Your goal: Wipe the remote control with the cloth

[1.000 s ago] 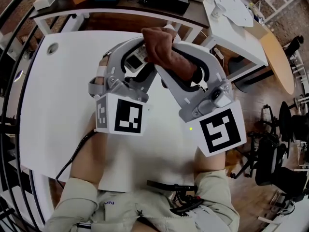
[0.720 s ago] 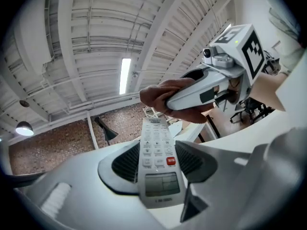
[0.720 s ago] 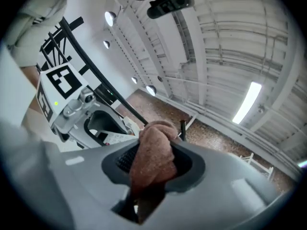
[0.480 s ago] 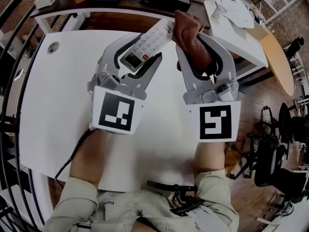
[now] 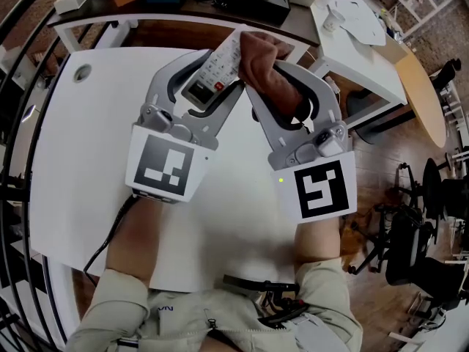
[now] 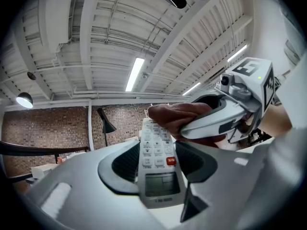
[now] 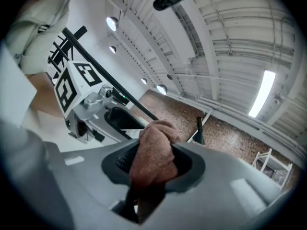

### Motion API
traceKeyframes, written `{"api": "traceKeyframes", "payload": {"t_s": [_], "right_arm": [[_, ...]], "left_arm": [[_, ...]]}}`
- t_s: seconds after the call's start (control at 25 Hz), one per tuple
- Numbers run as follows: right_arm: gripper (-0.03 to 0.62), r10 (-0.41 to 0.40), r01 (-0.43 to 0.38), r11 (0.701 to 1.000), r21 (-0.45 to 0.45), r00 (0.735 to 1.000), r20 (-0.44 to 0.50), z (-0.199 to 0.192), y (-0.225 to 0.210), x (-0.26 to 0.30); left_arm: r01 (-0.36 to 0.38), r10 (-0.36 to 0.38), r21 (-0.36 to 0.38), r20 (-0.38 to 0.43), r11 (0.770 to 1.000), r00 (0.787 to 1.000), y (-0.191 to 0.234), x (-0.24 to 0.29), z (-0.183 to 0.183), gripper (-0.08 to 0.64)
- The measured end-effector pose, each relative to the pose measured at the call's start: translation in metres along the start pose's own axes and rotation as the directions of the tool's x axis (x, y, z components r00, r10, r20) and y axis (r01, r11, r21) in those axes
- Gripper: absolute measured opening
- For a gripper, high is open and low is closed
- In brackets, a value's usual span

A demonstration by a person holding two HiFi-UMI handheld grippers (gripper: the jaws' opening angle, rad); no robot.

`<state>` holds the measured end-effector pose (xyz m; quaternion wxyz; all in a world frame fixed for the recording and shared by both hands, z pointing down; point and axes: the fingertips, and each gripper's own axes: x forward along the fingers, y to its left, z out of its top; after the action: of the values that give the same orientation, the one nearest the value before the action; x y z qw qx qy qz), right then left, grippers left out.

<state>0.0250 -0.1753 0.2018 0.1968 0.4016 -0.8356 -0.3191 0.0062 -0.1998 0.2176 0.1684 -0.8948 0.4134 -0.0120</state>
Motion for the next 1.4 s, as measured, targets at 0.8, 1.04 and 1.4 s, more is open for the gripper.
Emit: {"api": "traceKeyframes", "payload": {"t_s": [0.8, 1.04, 1.4], "right_arm": [[0.127, 0.078, -0.125, 0.953, 0.278, 0.982, 0.174, 0.018, -0.01, -0.016], [0.127, -0.142, 0.093, 0.952, 0.293, 0.978, 0.151, 0.0, -0.048, -0.021], [0.127, -0.151, 0.11, 0.966, 0.236, 0.975, 0.166, -0.001, -0.04, -0.009]], "left_arm": [[0.015, -0.009, -0.151, 0.044, 0.988, 0.999, 0.006, -0.005, 0.006, 0.244], [0.041, -0.029, -0.173, 0.07, 0.984, 0.997, 0.006, -0.009, 0.01, 0.244], [0.098, -0.08, -0.181, 0.105, 0.978, 0.991, 0.003, -0.016, 0.025, 0.244]]}}
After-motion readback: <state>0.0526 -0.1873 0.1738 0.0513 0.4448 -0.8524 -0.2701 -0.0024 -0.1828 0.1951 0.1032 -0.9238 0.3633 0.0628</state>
